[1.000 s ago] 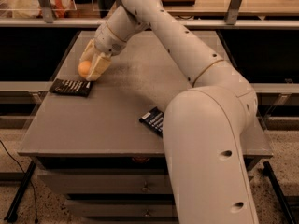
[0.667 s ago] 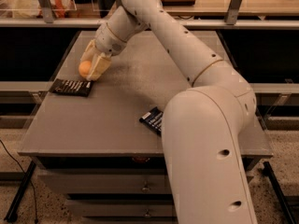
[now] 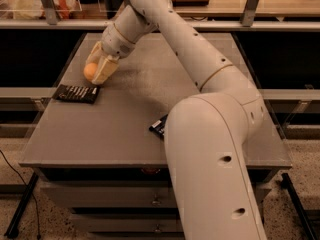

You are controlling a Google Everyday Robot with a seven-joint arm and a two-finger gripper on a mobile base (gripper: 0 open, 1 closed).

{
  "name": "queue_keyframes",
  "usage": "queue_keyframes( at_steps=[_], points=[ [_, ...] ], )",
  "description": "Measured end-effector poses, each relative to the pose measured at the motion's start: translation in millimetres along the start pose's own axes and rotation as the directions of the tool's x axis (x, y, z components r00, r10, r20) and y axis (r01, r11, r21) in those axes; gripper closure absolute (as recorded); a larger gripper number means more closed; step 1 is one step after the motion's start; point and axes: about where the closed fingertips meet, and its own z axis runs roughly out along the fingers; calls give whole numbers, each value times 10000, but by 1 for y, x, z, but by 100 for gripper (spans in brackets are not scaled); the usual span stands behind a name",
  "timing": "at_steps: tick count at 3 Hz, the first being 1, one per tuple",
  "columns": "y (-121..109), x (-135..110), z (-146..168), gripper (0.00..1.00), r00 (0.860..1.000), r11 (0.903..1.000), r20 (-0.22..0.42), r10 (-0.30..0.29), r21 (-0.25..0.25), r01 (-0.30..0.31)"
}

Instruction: Move orange near rxbar chocolate

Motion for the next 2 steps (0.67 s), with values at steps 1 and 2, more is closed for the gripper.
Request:
queue_keyframes(
  at_steps=[1, 2],
  points=[
    [-1, 1, 0, 13, 10000, 9997, 65, 11, -255, -10],
    [-2, 2, 0, 0, 10000, 9992, 97, 24, -388, -20]
  ],
)
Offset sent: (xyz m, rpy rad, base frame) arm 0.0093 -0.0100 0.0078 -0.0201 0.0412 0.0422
